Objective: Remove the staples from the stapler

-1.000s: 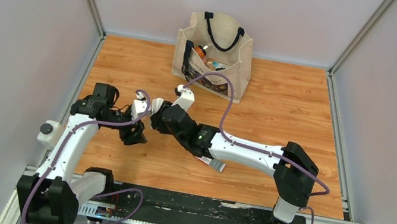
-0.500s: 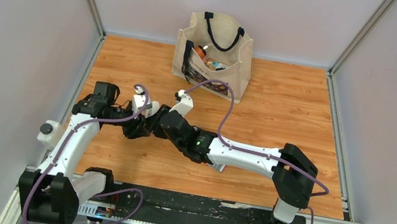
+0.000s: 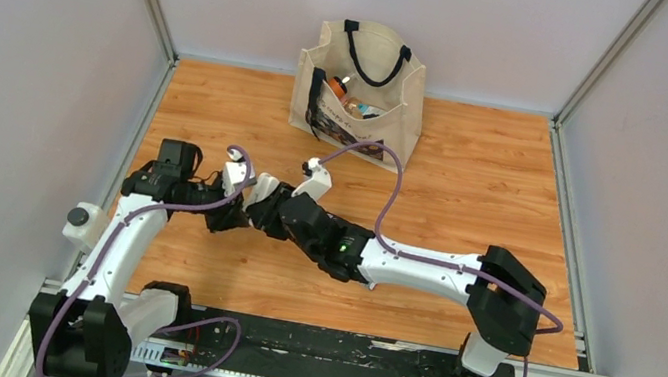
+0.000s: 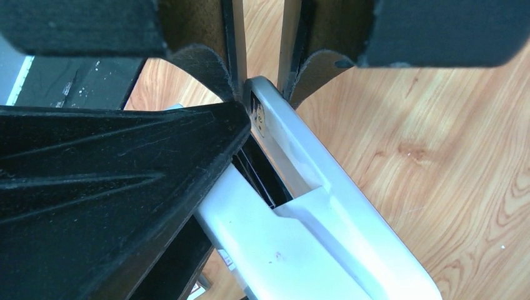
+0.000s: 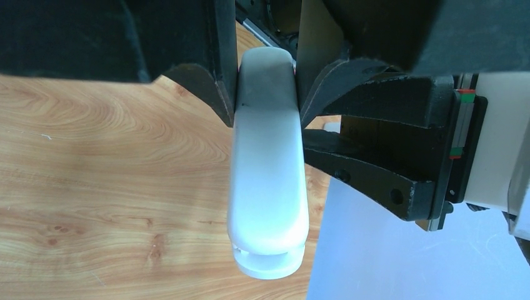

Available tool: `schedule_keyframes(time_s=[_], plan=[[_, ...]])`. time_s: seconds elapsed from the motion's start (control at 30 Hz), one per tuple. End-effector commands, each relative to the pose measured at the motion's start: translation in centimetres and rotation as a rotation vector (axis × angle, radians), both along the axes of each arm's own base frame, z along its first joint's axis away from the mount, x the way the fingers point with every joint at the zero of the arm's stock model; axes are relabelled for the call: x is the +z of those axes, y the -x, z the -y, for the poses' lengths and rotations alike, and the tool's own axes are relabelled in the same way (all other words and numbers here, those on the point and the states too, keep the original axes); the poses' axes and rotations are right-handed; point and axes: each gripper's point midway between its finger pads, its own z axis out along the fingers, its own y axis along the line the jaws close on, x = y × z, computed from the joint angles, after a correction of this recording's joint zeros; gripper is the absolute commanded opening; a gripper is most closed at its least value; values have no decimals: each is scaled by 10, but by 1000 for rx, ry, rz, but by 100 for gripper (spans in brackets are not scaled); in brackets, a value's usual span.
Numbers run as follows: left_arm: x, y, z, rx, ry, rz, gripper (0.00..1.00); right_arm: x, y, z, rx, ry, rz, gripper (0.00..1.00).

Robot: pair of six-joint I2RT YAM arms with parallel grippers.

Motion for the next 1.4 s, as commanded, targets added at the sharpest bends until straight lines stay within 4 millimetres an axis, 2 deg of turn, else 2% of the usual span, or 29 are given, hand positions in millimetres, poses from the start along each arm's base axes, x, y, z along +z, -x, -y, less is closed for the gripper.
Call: schedule_keyframes(time_s=[0.0,0.03,0.1,0.13,0.3,0.47,0.67,0.93,0.97,1.1,1.2,1.27,1.3,1.37], plan=[[10,-22,-11,4,-77,157,16,36,26,-6,127,-99,29,0],[10,-23,-12,7,-85,166,15,28,28,-2,133,-80,22,0],[9,-24,-14,16,-102,186,13,30,33,4,152,-79,30,0],[7,-25,-16,20,-111,193,12,20,35,10,156,-57,25,0],[3,-29,-24,40,-157,246,6,15,50,26,223,-31,37,0],[8,-40,-33,68,-212,326,6,11,73,25,388,13,77,0],[10,-51,-50,90,-322,457,6,-12,103,28,609,158,144,0],[9,-61,-64,123,-405,596,6,-28,125,38,727,329,300,0],[10,-62,-64,131,-409,620,6,-30,118,40,692,361,317,0],[12,-64,-66,143,-415,654,6,-41,119,40,698,401,319,0],[7,-58,-62,117,-400,603,7,-33,114,32,669,381,318,0],[2,-47,-53,71,-358,520,9,-32,102,27,603,393,315,0],[1,-42,-49,51,-336,485,11,-21,96,22,573,380,326,0],[-2,-23,-35,-12,-266,369,15,-15,81,18,502,376,324,0]])
